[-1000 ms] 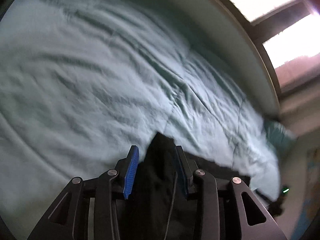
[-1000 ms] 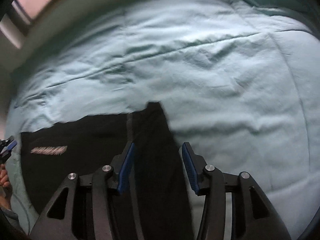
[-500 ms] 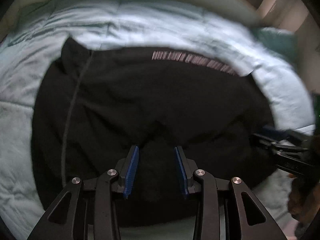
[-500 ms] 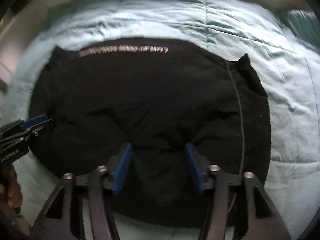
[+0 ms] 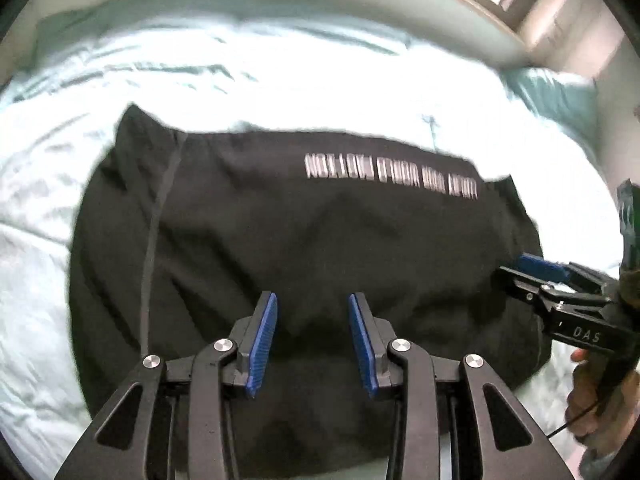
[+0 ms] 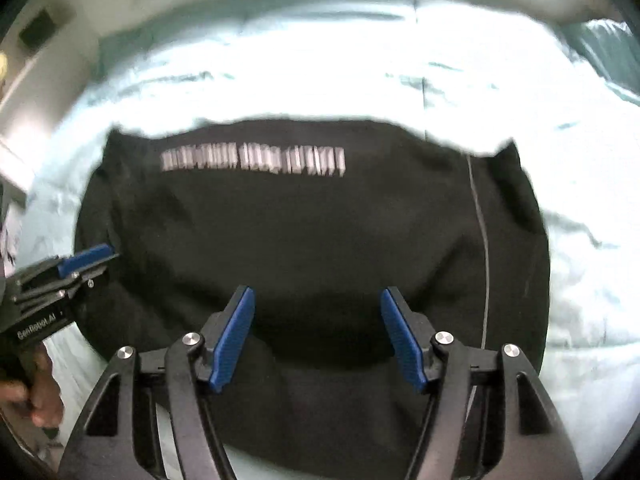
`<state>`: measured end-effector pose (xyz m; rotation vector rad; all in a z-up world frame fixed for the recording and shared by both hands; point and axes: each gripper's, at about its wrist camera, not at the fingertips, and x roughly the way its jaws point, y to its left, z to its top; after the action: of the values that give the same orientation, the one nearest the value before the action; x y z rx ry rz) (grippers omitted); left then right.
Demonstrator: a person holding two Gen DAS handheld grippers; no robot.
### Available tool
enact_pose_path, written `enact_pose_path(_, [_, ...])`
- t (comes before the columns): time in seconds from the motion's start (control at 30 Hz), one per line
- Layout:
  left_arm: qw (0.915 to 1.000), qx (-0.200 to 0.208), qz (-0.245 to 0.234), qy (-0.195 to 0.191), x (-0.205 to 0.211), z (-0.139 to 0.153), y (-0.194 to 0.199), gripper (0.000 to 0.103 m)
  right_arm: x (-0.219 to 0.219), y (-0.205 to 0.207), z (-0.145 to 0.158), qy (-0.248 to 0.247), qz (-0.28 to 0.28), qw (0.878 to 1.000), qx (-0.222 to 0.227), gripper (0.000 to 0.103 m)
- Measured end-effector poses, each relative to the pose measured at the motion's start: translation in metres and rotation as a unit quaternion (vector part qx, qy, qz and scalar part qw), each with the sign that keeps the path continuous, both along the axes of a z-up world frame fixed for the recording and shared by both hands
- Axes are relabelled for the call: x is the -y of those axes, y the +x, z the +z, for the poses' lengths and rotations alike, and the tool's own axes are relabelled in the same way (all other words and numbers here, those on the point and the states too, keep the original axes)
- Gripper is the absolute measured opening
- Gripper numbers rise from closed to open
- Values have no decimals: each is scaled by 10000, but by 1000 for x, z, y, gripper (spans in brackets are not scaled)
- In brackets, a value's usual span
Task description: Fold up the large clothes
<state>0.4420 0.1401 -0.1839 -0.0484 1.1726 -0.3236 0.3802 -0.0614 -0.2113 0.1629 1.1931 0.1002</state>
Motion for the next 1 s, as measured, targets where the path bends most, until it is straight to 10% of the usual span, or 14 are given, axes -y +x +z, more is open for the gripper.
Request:
enact_pose_path(0.17, [9980,-322,504,200,2,-33,52,40,0,54,-40,-149,-266,9985,-462,69])
enact_pose_path(0.33, [9881,-1003,1063,-483,-22,-84,81,42,13,76,-80,20,-280,9959,-865,73])
enact_pose_path(1.0, [9902,-534,1172,-537,-90,-14,-2,43,98,-34,-18,408,-1022,9936,-259,75])
